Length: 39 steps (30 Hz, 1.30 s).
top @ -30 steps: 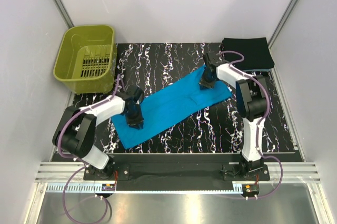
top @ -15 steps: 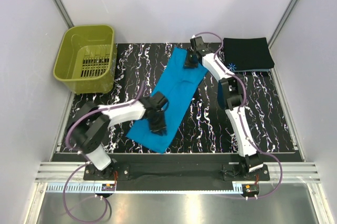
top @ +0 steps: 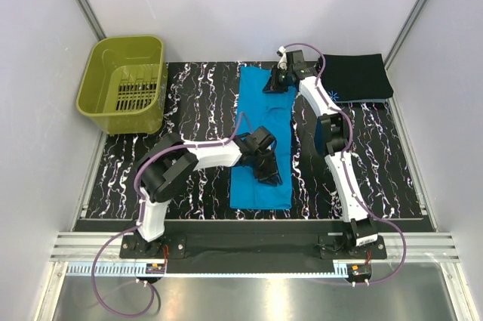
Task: Fold and stack the t-shirts
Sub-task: Fold the tshirt
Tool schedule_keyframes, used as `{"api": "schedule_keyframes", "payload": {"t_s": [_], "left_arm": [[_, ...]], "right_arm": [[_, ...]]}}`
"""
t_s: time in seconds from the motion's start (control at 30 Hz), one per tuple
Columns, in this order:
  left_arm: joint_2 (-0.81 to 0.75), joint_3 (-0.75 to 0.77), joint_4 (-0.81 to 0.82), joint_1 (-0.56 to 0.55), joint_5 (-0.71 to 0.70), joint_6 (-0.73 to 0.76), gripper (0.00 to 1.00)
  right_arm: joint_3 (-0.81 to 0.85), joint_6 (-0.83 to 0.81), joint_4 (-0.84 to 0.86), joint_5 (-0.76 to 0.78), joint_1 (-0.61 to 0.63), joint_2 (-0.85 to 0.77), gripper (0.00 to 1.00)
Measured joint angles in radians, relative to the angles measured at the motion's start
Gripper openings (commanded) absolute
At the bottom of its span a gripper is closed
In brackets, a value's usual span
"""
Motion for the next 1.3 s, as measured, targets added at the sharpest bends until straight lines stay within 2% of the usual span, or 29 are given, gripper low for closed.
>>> {"api": "schedule_keyframes", "payload": {"t_s": [0.17, 0.3, 0.43, 0.5, 0.57, 0.63, 0.7, 0.83, 0.9, 1.03, 1.23, 1.3], "left_arm": [[-0.004, 0.006, 0.004, -0.004, -0.012, 0.0, 0.39], [-0.059, 0.005, -0.055, -0.01, -0.019, 0.024, 0.4], [-0.21, -0.019, -0.112, -0.028, -0.024, 0.067, 0.44], [-0.335, -0.052, -0.14, -0.036, -0.024, 0.089, 0.45], [-0.449, -0.081, -0.179, -0.039, -0.024, 0.112, 0.5], [-0.574, -0.13, -0.21, -0.031, -0.031, 0.139, 0.52], [-0.675, -0.189, -0.245, -0.006, -0.032, 0.166, 0.52], [-0.791, -0.321, -0.31, 0.111, -0.014, 0.228, 0.52], [-0.798, -0.381, -0.338, 0.173, -0.009, 0.261, 0.52], [-0.788, -0.454, -0.377, 0.219, -0.005, 0.322, 0.55], [-0.71, -0.478, -0.376, 0.26, 0.004, 0.399, 0.62], [-0.691, -0.488, -0.356, 0.268, 0.01, 0.413, 0.63]], "right_arm": [[-0.009, -0.056, -0.023, -0.001, -0.001, -0.018, 0.25], [-0.008, -0.066, -0.065, -0.001, -0.003, -0.041, 0.28], [-0.01, -0.043, -0.138, 0.018, -0.005, -0.109, 0.29], [-0.04, -0.008, -0.185, 0.034, -0.005, -0.193, 0.34], [-0.095, 0.024, -0.232, 0.045, -0.006, -0.295, 0.37], [-0.201, 0.061, -0.282, 0.051, -0.006, -0.431, 0.39], [-0.386, 0.088, -0.299, 0.051, -0.005, -0.601, 0.45], [-0.823, 0.117, -0.295, 0.056, 0.009, -0.944, 0.48], [-1.046, 0.132, -0.284, 0.038, 0.025, -1.095, 0.48], [-1.429, 0.174, -0.245, -0.006, 0.066, -1.312, 0.58], [-1.924, 0.305, -0.132, -0.092, 0.136, -1.577, 0.68], [-2.028, 0.349, -0.098, -0.105, 0.143, -1.626, 0.69]]}}
